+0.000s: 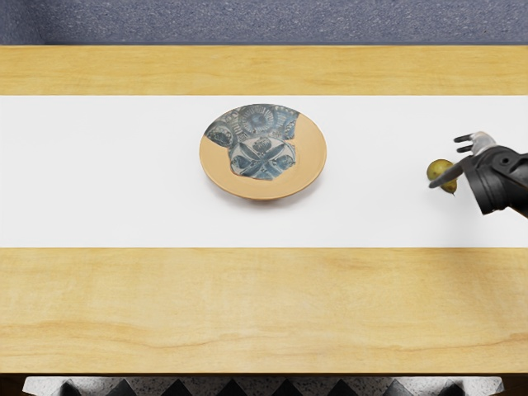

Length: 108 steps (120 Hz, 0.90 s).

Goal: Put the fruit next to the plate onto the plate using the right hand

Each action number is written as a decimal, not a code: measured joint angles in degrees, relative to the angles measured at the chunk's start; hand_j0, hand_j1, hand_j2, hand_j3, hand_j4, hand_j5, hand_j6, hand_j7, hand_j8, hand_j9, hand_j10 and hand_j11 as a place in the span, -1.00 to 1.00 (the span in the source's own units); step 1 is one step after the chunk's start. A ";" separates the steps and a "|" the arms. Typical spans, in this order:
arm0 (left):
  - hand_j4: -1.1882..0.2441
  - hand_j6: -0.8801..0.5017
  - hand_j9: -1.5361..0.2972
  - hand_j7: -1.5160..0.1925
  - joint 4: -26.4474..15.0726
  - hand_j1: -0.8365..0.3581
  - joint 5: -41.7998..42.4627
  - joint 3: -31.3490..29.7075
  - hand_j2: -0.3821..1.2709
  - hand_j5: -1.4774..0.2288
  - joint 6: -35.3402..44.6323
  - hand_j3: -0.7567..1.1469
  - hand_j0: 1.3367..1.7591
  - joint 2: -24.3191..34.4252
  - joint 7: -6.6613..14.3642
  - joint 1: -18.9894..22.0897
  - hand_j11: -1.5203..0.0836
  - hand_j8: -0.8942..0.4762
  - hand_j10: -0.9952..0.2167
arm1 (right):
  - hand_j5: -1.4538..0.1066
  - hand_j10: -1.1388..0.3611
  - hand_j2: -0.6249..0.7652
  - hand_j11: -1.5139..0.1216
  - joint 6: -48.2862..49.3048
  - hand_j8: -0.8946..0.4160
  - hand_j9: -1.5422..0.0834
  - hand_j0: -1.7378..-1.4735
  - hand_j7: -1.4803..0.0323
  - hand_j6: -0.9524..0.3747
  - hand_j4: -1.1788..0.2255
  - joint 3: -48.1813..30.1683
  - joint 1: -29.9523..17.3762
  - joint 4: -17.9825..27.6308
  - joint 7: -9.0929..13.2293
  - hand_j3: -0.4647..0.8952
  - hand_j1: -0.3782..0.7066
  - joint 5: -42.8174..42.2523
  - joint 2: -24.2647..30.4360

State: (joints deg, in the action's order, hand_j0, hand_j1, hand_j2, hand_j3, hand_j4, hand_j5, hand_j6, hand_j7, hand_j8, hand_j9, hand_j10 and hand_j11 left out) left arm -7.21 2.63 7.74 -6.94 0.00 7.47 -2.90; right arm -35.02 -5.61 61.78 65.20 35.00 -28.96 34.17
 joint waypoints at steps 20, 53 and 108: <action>0.66 0.27 0.67 0.77 0.00 0.98 0.00 0.00 -0.54 0.73 0.00 -0.21 0.52 0.00 0.00 0.00 0.89 0.30 0.64 | 0.41 0.15 -0.18 0.42 0.00 -0.05 0.46 -0.40 0.49 0.02 0.29 0.01 0.00 -1.73 0.00 -0.32 -0.35 -0.10 -1.70; 0.66 0.27 0.67 0.77 0.00 0.98 0.00 0.00 -0.54 0.73 0.00 -0.21 0.52 0.00 0.00 0.05 0.89 0.30 0.64 | 0.36 0.12 -0.19 0.37 0.00 -0.10 0.42 -0.40 0.44 -0.02 0.25 0.06 -0.12 -2.87 0.00 -0.32 -0.28 -0.17 -3.04; 0.66 0.27 0.67 0.77 0.00 0.98 0.00 0.00 -0.54 0.73 0.00 -0.21 0.52 0.00 0.00 0.02 0.89 0.30 0.64 | 0.23 0.01 -0.21 0.25 0.00 -0.21 0.29 -0.40 0.31 -0.14 0.14 0.18 -0.78 -2.89 0.00 -0.32 -0.11 -1.00 -3.14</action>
State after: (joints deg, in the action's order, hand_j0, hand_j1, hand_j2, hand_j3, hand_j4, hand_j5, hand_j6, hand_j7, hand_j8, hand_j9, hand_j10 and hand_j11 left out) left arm -7.21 2.63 7.74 -6.94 0.00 7.46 -2.88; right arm -35.02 -5.44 61.00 62.31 35.00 -29.96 31.03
